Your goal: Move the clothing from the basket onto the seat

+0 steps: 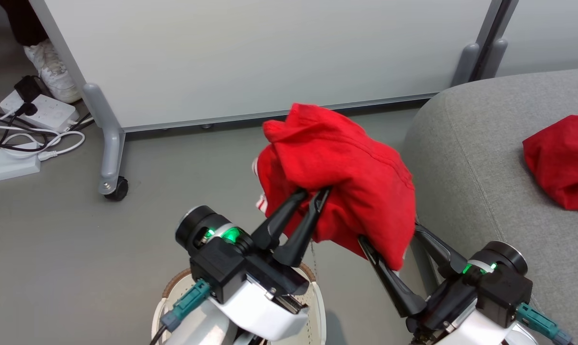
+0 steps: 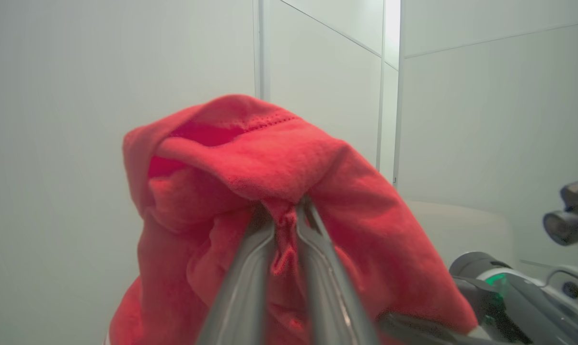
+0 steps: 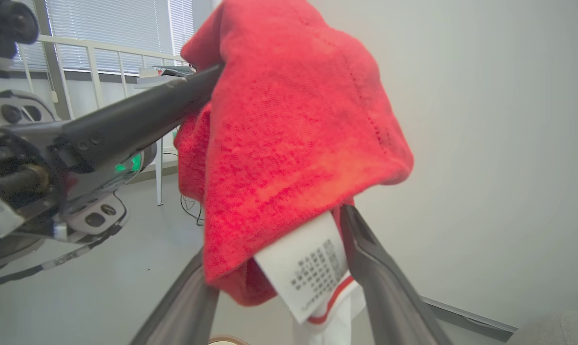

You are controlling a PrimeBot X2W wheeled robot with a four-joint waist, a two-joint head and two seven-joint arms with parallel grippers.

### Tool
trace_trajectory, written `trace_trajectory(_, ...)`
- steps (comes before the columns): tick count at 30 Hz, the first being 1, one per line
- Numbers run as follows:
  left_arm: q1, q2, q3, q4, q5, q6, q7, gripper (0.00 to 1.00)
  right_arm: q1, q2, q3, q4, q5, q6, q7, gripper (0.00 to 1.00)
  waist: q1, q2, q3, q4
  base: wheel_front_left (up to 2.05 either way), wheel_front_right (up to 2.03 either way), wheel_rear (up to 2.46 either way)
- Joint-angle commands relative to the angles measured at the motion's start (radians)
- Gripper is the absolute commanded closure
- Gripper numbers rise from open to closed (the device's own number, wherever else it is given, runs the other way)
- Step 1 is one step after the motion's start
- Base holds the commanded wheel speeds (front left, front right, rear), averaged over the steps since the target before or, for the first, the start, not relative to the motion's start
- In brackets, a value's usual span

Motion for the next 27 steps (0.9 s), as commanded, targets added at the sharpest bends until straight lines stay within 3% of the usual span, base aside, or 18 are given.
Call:
trace_trajectory(1,-0.014,0.002,-0.004,0.001,-0.001,-0.005,-0.005,1.0,-0.007,0.002,-0.003,0.007,-0.007,0.001,-0.005,0.0,0.0,0.0,0.0,0.003,0.0,0.0,0.0)
trace_trajectory(16,-0.017,0.002,-0.15,0.042,-0.019,-0.012,-0.005,1.0,-0.049,0.037,0.009,0.093,-0.035,0.001,-0.005,0.0,0.0,0.0,-0.011,0.022,0.0,0.0,0.0)
trace_trajectory(17,-0.015,0.002,-0.154,0.045,-0.021,-0.013,-0.005,1.0,-0.049,0.038,0.008,0.097,-0.03,0.001,-0.005,0.62,0.0,0.0,-0.012,0.022,0.0,0.0,0.0)
trace_trajectory(18,-0.013,0.002,-0.155,0.049,-0.023,-0.013,-0.005,1.0,-0.048,0.041,-0.002,0.099,-0.03,0.0,-0.005,1.0,0.0,0.0,-0.012,0.021,0.0,0.0,0.0)
trace_trajectory(27,0.008,0.003,-0.146,0.084,-0.025,-0.012,-0.003,1.0,-0.029,0.046,-0.001,0.099,-0.007,0.0,-0.005,1.0,0.0,0.0,-0.023,0.014,0.0,0.0,0.0)
